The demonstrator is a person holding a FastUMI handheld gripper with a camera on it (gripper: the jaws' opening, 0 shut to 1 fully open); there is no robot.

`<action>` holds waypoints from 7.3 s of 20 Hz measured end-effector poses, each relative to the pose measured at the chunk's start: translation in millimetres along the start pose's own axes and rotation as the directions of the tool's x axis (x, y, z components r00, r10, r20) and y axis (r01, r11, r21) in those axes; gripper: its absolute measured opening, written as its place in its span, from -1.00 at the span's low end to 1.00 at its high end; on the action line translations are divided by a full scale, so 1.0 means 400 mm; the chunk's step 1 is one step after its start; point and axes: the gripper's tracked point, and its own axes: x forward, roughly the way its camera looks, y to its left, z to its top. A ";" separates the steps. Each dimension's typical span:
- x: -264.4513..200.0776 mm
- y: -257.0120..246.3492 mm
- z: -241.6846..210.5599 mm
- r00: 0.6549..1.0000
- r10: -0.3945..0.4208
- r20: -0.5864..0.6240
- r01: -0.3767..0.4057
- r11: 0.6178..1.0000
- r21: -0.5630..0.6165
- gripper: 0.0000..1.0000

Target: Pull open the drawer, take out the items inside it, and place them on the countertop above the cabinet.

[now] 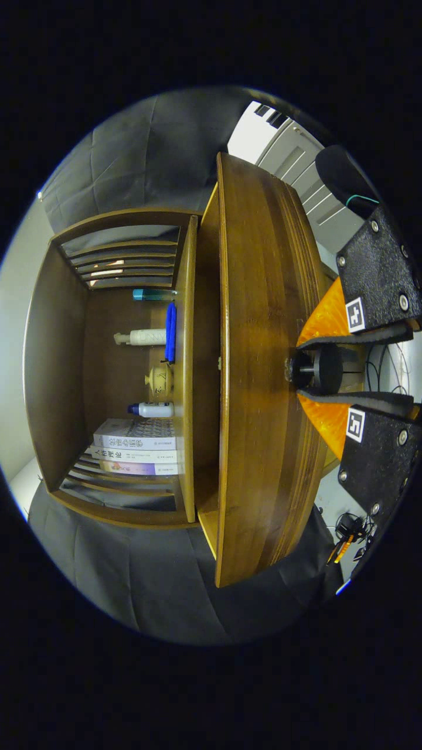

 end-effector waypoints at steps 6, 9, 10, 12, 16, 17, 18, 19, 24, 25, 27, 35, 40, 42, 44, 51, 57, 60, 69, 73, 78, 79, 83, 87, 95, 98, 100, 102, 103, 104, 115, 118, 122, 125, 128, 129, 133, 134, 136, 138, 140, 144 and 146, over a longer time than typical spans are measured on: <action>-0.093 0.004 -0.034 1.000 0.007 -0.020 -0.007 1.000 0.009 -0.34; -0.129 0.017 -0.047 0.999 0.018 -0.030 -0.018 1.000 0.001 -0.34; -0.137 0.018 -0.048 0.999 0.022 -0.030 -0.022 1.000 0.000 -0.34; -0.139 0.021 -0.047 0.999 0.032 -0.024 -0.032 0.999 -0.003 -0.34; -0.144 0.027 -0.049 0.997 0.067 -0.039 -0.065 0.997 0.028 -0.01; -0.150 0.030 -0.043 0.997 0.076 -0.034 -0.075 0.996 0.046 0.15; -0.164 0.035 -0.026 0.996 0.090 -0.015 -0.089 0.994 0.062 0.31; -0.174 0.036 -0.006 0.995 0.098 -0.003 -0.098 0.993 0.063 0.47; -0.238 0.045 0.129 0.987 0.141 0.077 -0.142 0.990 0.003 0.94; -0.245 0.042 0.161 0.986 0.141 0.091 -0.140 0.990 -0.016 0.94; -0.257 0.042 0.218 0.986 0.136 0.093 -0.130 0.989 -0.068 0.93; -0.201 0.060 0.445 0.989 0.122 0.083 -0.109 0.983 -0.147 0.90; -0.103 0.058 0.488 0.996 0.083 0.010 -0.082 0.989 -0.122 0.90; -0.064 0.051 0.478 0.997 0.063 -0.044 -0.067 0.993 -0.094 0.90; -0.026 0.038 0.462 0.994 0.044 -0.105 -0.054 0.994 -0.100 0.91; 0.115 -0.003 0.361 0.949 -0.027 -0.315 0.017 0.999 -0.035 0.91; 0.189 -0.006 0.232 0.883 -0.032 -0.468 0.066 0.996 0.056 0.91; 0.217 -0.008 0.176 0.848 -0.038 -0.528 0.082 0.995 0.060 0.91; 0.273 -0.012 0.091 0.785 -0.052 -0.617 0.119 0.990 0.069 0.61; 0.280 -0.016 0.087 0.772 -0.046 -0.634 0.132 0.987 0.090 0.23; 0.273 -0.011 0.061 0.732 -0.035 -0.680 0.110 0.992 0.067 -0.32; 0.273 -0.015 0.057 0.726 -0.041 -0.687 0.114 0.992 0.062 -0.39; 0.266 -0.016 0.054 0.723 -0.040 -0.690 0.095 0.995 0.042 -0.55; 0.229 -0.034 0.065 0.738 -0.095 -0.668 0.092 0.995 -0.039 -0.69; 0.119 -0.009 0.237 0.838 -0.097 -0.537 0.085 0.995 -0.046 -0.69; 0.120 0.000 0.336 0.879 -0.085 -0.469 0.082 0.996 -0.027 -0.69; 0.138 0.007 0.391 0.903 -0.070 -0.424 0.069 0.997 -0.018 -0.69; 0.168 0.017 0.439 0.921 -0.054 -0.387 0.055 0.998 -0.009 -0.69; 0.186 0.018 0.457 0.927 -0.050 -0.372 0.049 0.999 -0.011 -0.69; 0.206 0.022 0.476 0.932 -0.043 -0.359 0.040 0.999 -0.014 -0.69; 0.440 0.062 0.525 0.960 0.044 -0.276 -0.037 0.999 0.028 -0.69; 0.488 0.046 0.521 0.959 0.039 -0.281 -0.034 0.999 0.023 -0.69; 0.537 0.051 0.529 0.959 0.066 -0.274 -0.048 0.996 0.072 -0.63; 0.558 0.044 0.528 0.959 0.077 -0.272 -0.051 0.994 0.100 -0.56; 0.569 0.038 0.522 0.961 0.075 -0.268 -0.054 0.995 0.085 -0.52; 0.570 0.043 0.521 0.962 0.084 -0.260 -0.065 0.995 0.080 -0.50; 0.535 0.056 0.529 0.968 0.088 -0.233 -0.070 0.994 0.084 0.00; 0.518 0.058 0.536 0.974 0.089 -0.207 -0.071 0.993 0.095 0.23; 0.461 0.058 0.549 0.983 0.097 -0.156 -0.079 0.990 0.113 0.69; 0.385 0.053 0.579 0.991 0.104 -0.086 -0.095 0.990 0.104 0.92; 0.303 0.046 0.619 0.995 0.103 -0.005 -0.102 0.993 0.066 0.91; 0.112 0.008 0.676 0.990 0.024 0.136 -0.025 1.000 0.006 0.90; 0.026 0.034 0.680 0.980 0.036 0.198 -0.040 0.999 0.016 0.91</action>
